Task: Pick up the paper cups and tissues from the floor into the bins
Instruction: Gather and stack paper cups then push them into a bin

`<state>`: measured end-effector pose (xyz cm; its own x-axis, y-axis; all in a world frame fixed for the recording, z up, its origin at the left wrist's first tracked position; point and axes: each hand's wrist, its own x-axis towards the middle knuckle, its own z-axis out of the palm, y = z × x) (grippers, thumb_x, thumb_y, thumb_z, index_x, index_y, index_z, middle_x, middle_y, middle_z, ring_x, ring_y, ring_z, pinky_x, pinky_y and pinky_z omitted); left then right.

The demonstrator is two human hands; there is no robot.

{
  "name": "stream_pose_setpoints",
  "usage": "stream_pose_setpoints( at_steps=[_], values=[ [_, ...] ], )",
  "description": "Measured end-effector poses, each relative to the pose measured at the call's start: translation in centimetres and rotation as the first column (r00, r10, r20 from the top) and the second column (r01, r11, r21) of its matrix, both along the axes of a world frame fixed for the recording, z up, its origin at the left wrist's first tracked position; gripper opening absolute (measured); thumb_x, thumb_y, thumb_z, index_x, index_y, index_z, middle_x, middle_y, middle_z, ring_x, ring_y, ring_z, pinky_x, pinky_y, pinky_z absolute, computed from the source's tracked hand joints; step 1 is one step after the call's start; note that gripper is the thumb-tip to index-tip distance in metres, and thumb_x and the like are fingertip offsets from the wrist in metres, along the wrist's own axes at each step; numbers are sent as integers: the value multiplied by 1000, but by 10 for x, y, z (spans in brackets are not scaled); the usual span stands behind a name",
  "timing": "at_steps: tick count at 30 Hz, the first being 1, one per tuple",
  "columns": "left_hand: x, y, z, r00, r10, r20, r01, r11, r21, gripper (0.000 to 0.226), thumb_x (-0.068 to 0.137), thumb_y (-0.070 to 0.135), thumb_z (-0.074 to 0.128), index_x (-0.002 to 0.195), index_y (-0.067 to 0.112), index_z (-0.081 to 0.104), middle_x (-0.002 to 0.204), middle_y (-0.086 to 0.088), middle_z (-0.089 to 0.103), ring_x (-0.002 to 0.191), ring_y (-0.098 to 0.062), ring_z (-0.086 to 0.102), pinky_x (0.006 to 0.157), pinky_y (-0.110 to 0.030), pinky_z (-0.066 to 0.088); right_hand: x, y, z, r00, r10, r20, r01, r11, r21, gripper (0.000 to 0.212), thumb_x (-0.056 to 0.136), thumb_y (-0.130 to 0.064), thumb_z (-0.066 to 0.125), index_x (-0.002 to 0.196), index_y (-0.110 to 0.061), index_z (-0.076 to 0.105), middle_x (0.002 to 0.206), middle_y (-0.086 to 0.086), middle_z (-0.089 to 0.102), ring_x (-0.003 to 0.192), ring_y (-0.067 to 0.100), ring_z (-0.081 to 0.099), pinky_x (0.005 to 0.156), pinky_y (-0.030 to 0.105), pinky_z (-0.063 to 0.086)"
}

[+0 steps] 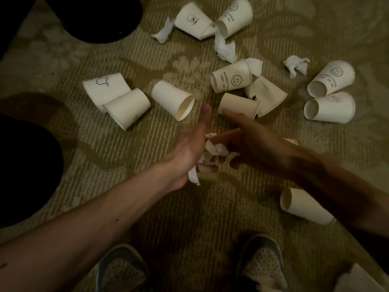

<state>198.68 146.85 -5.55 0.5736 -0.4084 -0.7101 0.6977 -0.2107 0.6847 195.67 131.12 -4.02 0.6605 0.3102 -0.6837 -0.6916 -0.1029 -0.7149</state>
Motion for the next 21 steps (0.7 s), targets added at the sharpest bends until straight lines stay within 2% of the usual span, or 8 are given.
stream_pose_setpoints(
  at_steps=[3,5,6,9,12,16,18,21],
  values=[
    [-1,2,0,1000,-2,30,2,1000,1,74,84,78,38,104,15,70,87,-8,77,79,-22,75,64,-38,60,-4,4,-1,995,-15,94,25,995,-101,36,98,-35,43,99,-18,74,97,4,73,80,16,63,69,34,45],
    [-1,2,2,999,22,35,-21,1000,-10,73,79,79,43,98,15,72,84,-10,76,74,-22,75,56,-33,57,-5,6,-2,984,32,173,0,983,-184,29,100,-15,46,101,-16,75,98,10,72,81,20,61,68,33,45],
    [-1,2,2,998,44,35,-44,999,-15,71,77,78,47,96,15,72,83,-10,76,72,-21,74,54,-30,55,-4,7,-1,977,52,209,-8,978,-208,27,99,-11,48,105,-14,74,96,10,71,79,20,59,65,31,45],
    [0,5,2,995,93,35,-90,993,-81,62,76,75,56,91,18,75,83,-11,75,71,-20,73,52,-28,52,1,11,-1,953,6,302,69,969,-236,18,94,-12,60,108,-22,68,84,-3,72,67,3,63,56,14,45],
    [3,13,2,987,158,27,-153,980,-130,66,74,72,61,104,14,72,92,-13,74,73,-21,71,51,-28,52,9,18,-7,928,-75,366,182,947,-267,22,86,-18,72,104,-21,59,80,-3,71,65,1,65,52,11,44],
    [9,30,0,970,235,55,-226,965,-135,55,79,65,59,108,21,70,101,-11,75,84,-24,74,49,-27,52,18,38,-11,882,-34,470,149,967,-209,3,88,-16,69,88,-18,71,74,-12,73,66,-1,67,53,7,45],
    [10,39,-2,962,257,95,-245,962,-116,52,80,63,58,105,19,72,100,-10,75,86,-24,74,50,-28,53,23,47,-12,867,-8,498,129,970,-208,7,89,-18,68,89,-18,75,76,-13,74,67,-2,67,58,7,48],
    [13,49,-7,942,326,85,-319,944,-85,54,84,58,61,101,9,72,93,-14,75,79,-21,74,50,-27,52,32,58,-15,880,92,467,17,974,-226,16,94,-23,63,98,-18,77,86,-5,76,74,1,69,66,12,51]
  ],
)
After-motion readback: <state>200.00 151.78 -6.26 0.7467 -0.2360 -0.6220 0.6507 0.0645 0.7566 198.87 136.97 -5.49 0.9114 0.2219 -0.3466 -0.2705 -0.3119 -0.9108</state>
